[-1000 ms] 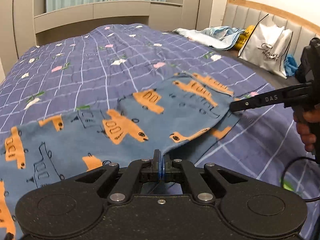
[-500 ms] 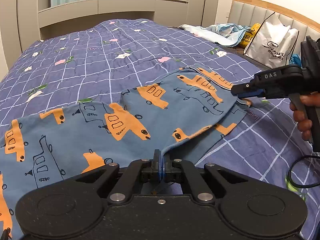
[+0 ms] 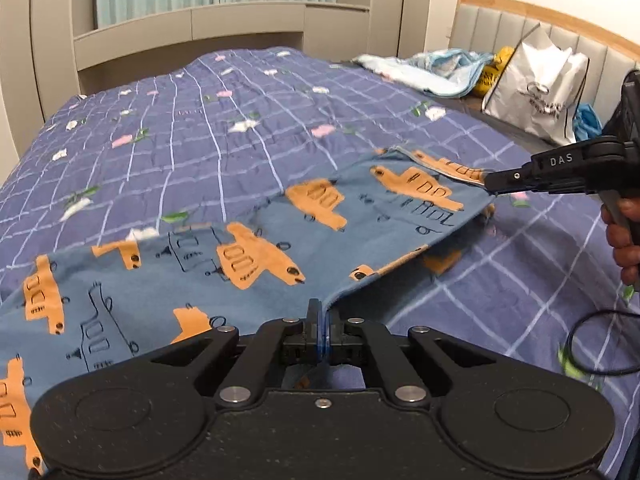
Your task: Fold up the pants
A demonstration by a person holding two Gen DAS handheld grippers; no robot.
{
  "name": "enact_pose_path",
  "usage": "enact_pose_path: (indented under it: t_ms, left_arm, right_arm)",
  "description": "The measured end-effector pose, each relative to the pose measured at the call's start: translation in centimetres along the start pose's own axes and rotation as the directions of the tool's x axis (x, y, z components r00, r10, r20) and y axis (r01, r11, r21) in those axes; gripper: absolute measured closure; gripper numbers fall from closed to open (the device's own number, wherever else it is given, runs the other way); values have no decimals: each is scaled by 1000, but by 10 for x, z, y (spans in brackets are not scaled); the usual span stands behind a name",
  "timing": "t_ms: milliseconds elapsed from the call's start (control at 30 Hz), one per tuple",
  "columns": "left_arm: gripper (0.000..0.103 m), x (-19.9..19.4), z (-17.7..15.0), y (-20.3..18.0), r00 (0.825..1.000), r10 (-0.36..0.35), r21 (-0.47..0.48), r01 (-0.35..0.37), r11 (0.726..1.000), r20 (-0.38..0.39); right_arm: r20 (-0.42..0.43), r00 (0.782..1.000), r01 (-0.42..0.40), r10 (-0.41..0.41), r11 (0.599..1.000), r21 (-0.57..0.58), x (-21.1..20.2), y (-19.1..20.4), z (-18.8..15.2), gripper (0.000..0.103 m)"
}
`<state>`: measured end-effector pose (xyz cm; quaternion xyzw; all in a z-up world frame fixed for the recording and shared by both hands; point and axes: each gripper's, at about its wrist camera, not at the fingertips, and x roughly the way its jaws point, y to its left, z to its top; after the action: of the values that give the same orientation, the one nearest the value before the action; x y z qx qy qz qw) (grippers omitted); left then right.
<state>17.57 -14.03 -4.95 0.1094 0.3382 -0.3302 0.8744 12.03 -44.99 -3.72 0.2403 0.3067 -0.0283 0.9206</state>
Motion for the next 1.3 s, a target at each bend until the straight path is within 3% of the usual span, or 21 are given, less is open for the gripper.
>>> enact_pose_path:
  t_ms: [233,333,367,400,433,467,500,533,633,700,767,867,967,1167,1300]
  left_arm:
    - [101,11,-11,-1,1000,0,-14,-1,1000,-30]
    - [94,11,-11,3,999,-23,-43,22,999,-27]
    - [86,10,-11,5,999,-30,-52,28,998,-26]
    - [74,8,-10,6,999,-39,-63,37,997,-25]
    - [68,6,-11,6,999,-47,-72,46,996,-23]
    - [54,2,-11,7,998,-53,-80,51,995,-16]
    - [43,-2,-11,7,999,-48,-85,47,995,-10]
    - [40,-6,-11,7,999,-36,-89,36,995,-3]
    - [26,-21,-9,12,1000,10,-117,-9,993,9]
    - [17,-32,-10,20,998,70,-152,-69,986,3]
    - [17,-41,-13,32,991,135,-185,-136,973,-18]
    - [14,-57,-20,52,969,240,-222,-246,943,-55]
    - [8,-76,-30,76,933,353,-239,-358,903,-65]
    - [5,-100,-48,137,830,538,-251,-557,792,-146]
    - [6,-125,-52,172,774,605,-218,-633,742,-187]
  right_arm:
    - [-25,999,20,-20,1000,10,7,-5,-11,95]
    - [-35,999,21,-22,1000,-4,8,-5,-10,92]
    - [-37,999,27,-27,1000,-5,7,-5,-10,91]
    - [-39,999,29,-30,1000,-5,6,-4,-10,81]
    - [-38,999,35,-35,999,-10,5,-3,-10,75]
    - [-34,999,41,-42,999,-20,3,-2,-10,72]
    - [-30,998,55,-56,998,-34,1,0,-10,58]
    - [-22,997,70,-71,996,-50,0,2,-10,43]
    - [-3,996,93,-93,990,-106,-3,11,-10,24]
    - [5,996,88,-88,985,-146,-4,19,-11,12]
    - [12,997,76,-76,974,-213,-4,30,-12,6]
    - [10,998,55,-55,946,-319,-2,49,-18,2]
    - [-18,998,42,-54,907,-419,7,65,-26,0]
    - [-75,985,94,-155,846,-525,28,73,-41,0]
    - [-64,990,72,-125,842,-534,20,80,-36,0]
